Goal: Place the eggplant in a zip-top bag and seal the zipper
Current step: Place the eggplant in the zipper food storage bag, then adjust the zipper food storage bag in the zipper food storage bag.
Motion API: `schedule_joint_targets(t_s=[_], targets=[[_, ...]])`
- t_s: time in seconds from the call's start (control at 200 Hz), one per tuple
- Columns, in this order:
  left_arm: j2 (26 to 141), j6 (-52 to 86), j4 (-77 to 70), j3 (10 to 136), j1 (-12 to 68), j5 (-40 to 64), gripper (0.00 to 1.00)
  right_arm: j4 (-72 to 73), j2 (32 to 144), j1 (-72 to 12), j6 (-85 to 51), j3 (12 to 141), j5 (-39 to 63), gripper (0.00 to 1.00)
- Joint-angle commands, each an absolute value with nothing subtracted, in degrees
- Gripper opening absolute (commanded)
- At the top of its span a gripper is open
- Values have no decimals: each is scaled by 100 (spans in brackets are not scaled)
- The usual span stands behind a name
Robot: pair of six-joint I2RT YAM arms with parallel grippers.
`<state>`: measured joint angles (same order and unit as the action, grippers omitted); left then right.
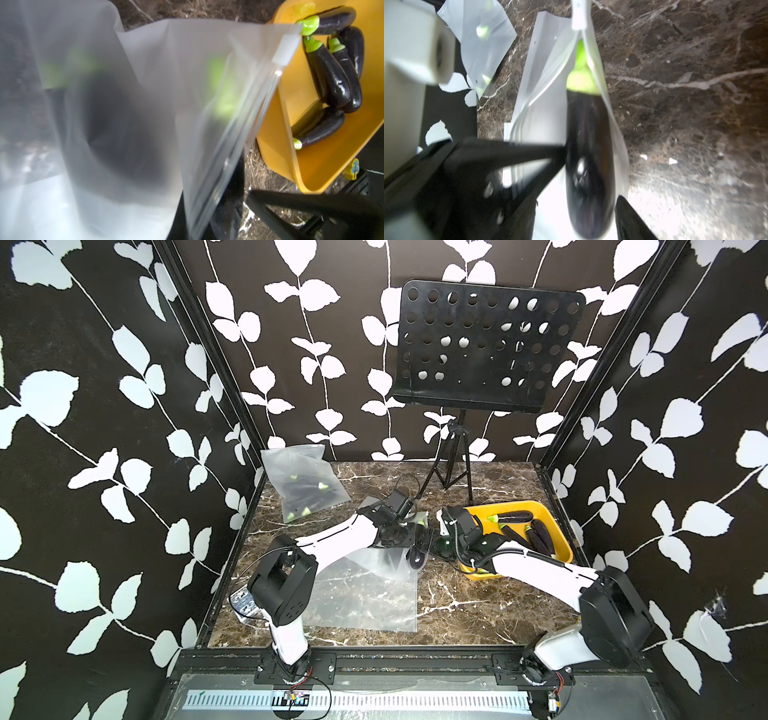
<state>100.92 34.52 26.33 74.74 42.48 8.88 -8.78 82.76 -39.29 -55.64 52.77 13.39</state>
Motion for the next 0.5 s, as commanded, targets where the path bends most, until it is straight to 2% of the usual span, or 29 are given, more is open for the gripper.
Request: schedule_joint_targets(t_s=[0.0, 0.165, 0.37, 0.495], targets=[[9839, 3399, 2685, 7661, 4201, 752, 0, -1316, 7863, -3870, -5390, 5195, 1082, 57], [9905, 3396, 2687, 7767, 4196, 835, 0, -1192, 7753, -3667, -5114, 4844, 845, 53], [9918, 3398, 2690, 7831, 4201, 932, 0, -233, 8291, -3613, -4924, 4841, 1185, 47], [9871, 3393, 2695, 7816, 4201, 947, 0, 20, 8528, -3615, -4888, 4885, 1213, 39]])
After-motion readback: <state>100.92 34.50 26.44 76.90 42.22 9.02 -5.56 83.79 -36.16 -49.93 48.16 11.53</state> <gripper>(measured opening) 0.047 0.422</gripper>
